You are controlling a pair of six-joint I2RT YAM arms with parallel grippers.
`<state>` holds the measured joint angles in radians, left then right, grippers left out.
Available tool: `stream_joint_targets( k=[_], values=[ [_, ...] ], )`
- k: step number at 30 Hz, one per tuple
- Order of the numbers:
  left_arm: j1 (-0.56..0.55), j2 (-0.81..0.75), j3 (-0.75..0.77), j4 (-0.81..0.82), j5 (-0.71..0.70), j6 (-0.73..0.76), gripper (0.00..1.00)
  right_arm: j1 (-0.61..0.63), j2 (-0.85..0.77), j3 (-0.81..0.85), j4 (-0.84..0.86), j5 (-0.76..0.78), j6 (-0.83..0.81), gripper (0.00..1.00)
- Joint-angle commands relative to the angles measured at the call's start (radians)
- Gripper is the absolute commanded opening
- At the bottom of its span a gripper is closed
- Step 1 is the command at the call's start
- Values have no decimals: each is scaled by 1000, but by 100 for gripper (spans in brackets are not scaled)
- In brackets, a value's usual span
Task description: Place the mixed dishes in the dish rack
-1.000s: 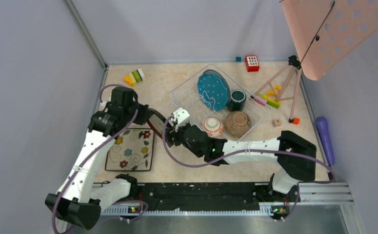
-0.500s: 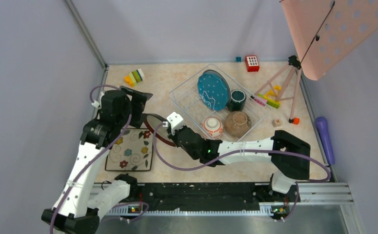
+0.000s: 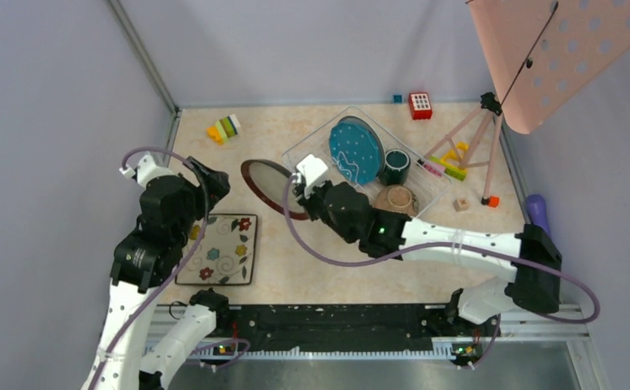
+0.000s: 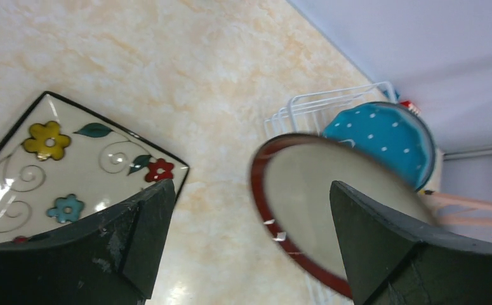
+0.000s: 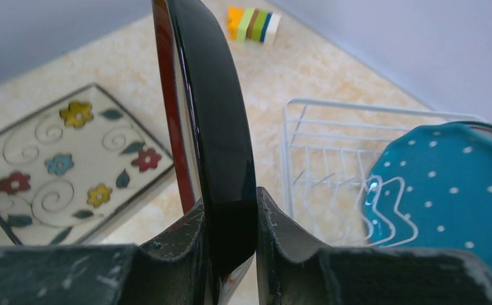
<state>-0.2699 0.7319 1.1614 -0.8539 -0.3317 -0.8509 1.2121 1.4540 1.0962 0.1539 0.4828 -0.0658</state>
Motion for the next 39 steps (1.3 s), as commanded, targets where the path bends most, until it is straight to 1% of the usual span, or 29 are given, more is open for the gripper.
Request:
stream_joint_targets(
  k=[1,5,8,14,16,18,22,29,33,39],
  values=[
    [3,-22,-69,45,12,170,97,-68,-156,139,98,-27,33,0],
    [3,-26,-102,56,32,210,97,-106,-194,150,87,19,-47,0],
    [3,-31,-131,82,82,249,98,-161,-214,155,64,8,-68,0],
    [3,-42,-243,175,253,308,98,-277,-237,126,47,-60,-146,0],
    [2,-38,-292,238,341,336,98,-312,-226,124,32,-77,-172,0],
    [2,-27,-336,276,391,346,98,-350,-218,121,12,-126,-185,0],
    [2,-11,-388,315,408,341,98,-407,-211,67,78,-174,-209,0],
    [1,28,-463,370,383,316,98,-485,-149,67,79,-203,-259,0],
    [0,75,-472,375,374,312,98,-508,-141,36,116,-233,-258,0],
    [0,108,-478,388,368,318,97,-533,-100,28,124,-244,-251,0]
  ],
)
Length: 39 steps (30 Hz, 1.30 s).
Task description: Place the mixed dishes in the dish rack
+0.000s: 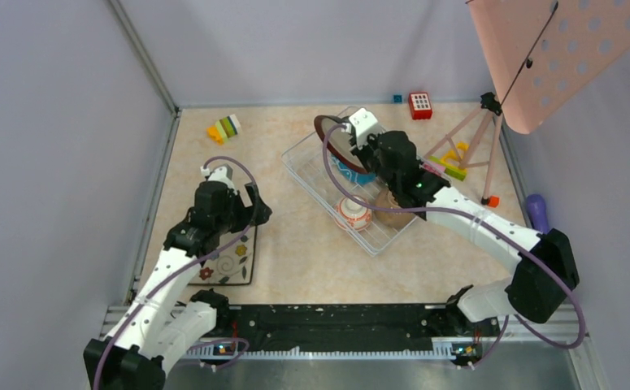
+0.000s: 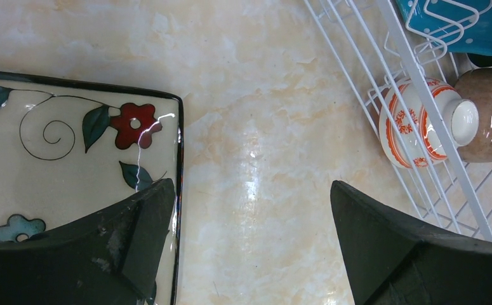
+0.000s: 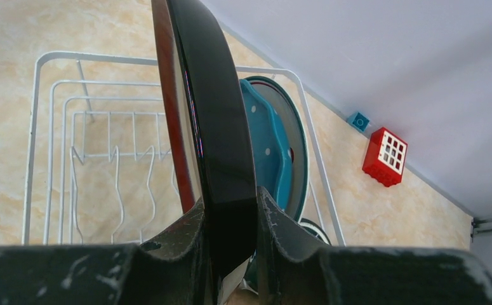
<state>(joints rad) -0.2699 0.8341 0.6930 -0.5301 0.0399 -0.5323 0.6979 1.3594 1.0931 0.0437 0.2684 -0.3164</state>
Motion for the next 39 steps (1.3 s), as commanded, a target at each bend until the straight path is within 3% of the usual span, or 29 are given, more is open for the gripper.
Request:
stream_joint_targets(
  k=[1,15,27,39],
  values=[
    [0,10,-12,68,-5,1,97,-23,0,28,236,-32,0,0],
    [-11,24,-66,109,-31,-50,97,-47,64,-15,295,23,14,0],
    [-17,27,-66,110,-30,-54,96,-54,0,93,220,-5,33,0],
    [-20,26,-60,107,-23,-58,96,-57,10,72,237,19,8,0]
  ],
)
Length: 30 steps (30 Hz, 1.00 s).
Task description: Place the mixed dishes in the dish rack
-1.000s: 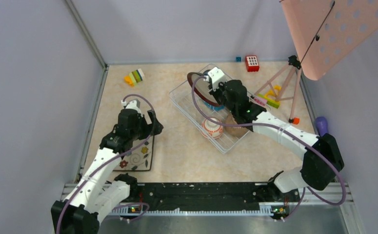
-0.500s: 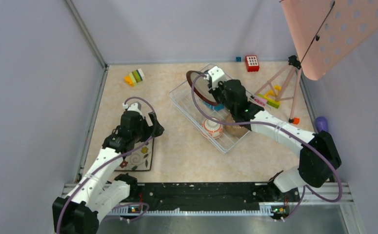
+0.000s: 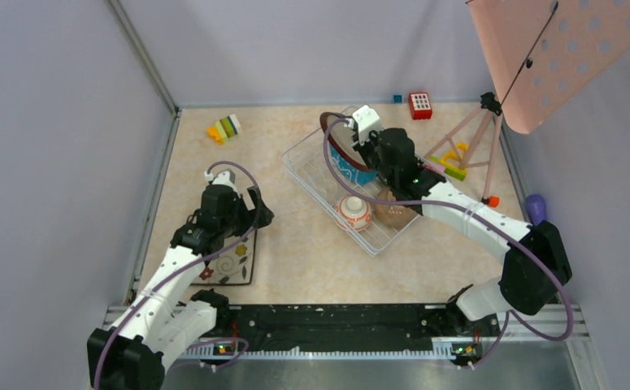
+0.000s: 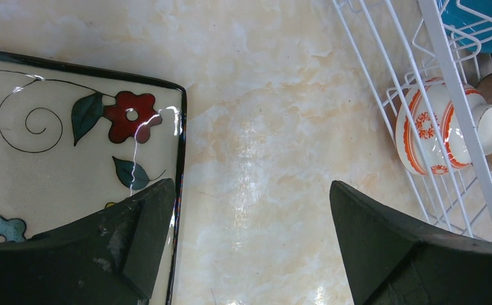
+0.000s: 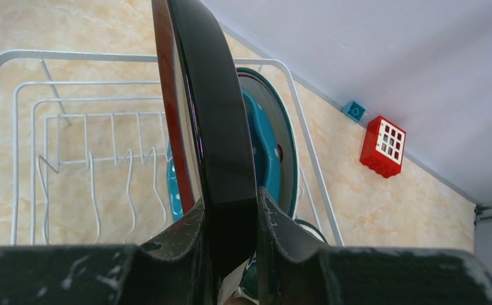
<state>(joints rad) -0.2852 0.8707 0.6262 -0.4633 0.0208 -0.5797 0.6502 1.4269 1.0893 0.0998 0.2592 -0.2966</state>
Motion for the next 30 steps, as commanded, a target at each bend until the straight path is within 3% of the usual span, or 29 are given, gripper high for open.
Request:
stream_joint_targets(
  k=[1,16,19,25,30],
  values=[
    [-5,-10,6,40,-3,-11,96,-9,-52,69,187,31,-11,0],
    [-12,14,8,38,-11,-12,96,-11,-28,-70,221,-3,94,1],
    [-14,18,7,36,-12,-11,96,-11,-28,-82,211,-1,111,31],
    [-57,70,41,-46,-187,-11,95,-11,-46,-42,143,15,152,63],
    [-99,113,70,-97,-298,-25,89,-11,-114,-33,91,-30,204,69]
  ],
)
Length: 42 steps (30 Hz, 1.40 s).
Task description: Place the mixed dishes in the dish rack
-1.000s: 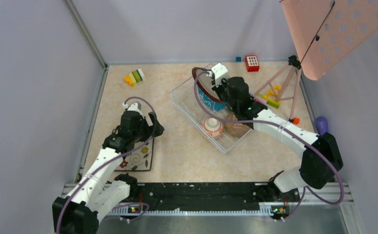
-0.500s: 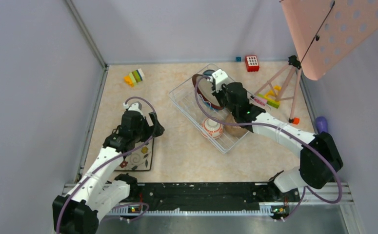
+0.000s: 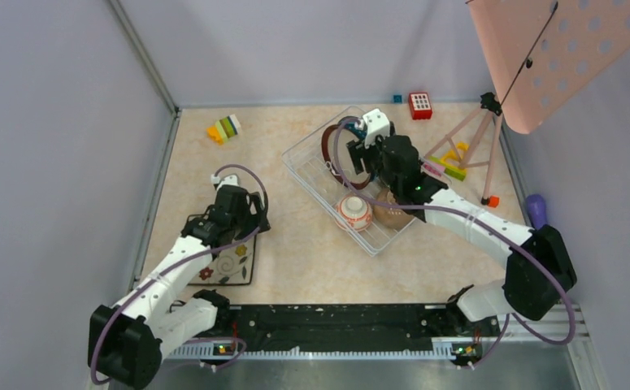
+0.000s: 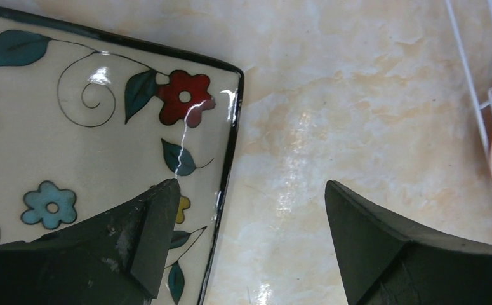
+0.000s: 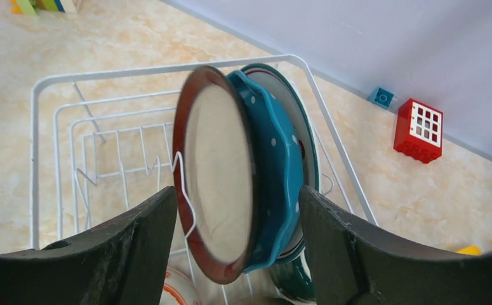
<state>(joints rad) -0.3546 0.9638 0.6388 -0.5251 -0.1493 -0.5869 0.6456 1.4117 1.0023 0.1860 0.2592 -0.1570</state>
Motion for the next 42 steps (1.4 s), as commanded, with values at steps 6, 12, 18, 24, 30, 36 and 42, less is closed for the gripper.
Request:
stream_joint_targets(
  k=[6,12,18,24,30,36,42],
  values=[
    [-116,131,95,-88,-226,-34,87,-5,-227,4,-12,-114,148,69],
    [-213,284,155,-199,-355,-79,87,-5,-309,-24,-62,-171,270,69],
    [-261,443,225,-306,-465,-145,88,-4,-359,-54,-106,-231,347,69],
    [-265,606,282,-390,-512,-205,84,-4,-430,-75,-111,-229,347,69],
    [-264,720,329,-445,-556,-230,76,-4,-470,-83,-90,-256,345,69],
    [-261,806,363,-474,-570,-237,45,-4,-482,-79,-96,-285,349,69],
    [-262,818,402,-526,-610,-274,0,-4,-492,-66,-141,-317,373,69]
  ],
)
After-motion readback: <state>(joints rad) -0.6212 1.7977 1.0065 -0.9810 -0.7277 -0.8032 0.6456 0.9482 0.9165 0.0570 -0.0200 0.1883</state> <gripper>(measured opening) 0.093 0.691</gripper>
